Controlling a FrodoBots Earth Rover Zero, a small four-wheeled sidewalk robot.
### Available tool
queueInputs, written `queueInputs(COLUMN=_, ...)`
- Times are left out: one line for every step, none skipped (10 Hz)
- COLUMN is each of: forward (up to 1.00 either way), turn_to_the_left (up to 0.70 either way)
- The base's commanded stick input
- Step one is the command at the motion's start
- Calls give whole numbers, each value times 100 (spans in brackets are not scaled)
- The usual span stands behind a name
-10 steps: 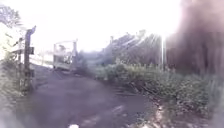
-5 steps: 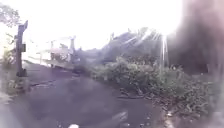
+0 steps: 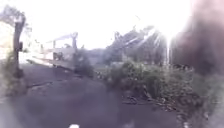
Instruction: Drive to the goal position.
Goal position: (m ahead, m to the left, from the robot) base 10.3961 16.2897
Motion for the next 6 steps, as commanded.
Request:
queueInputs(forward=50, turn_to_the_left=2)
queueInputs(forward=50, turn_to_the_left=0)
queueInputs(forward=50, turn_to_the_left=2)
queueInputs(forward=50, turn_to_the_left=1)
queueInputs(forward=50, turn_to_the_left=3)
queueInputs(forward=50, turn_to_the_left=3)
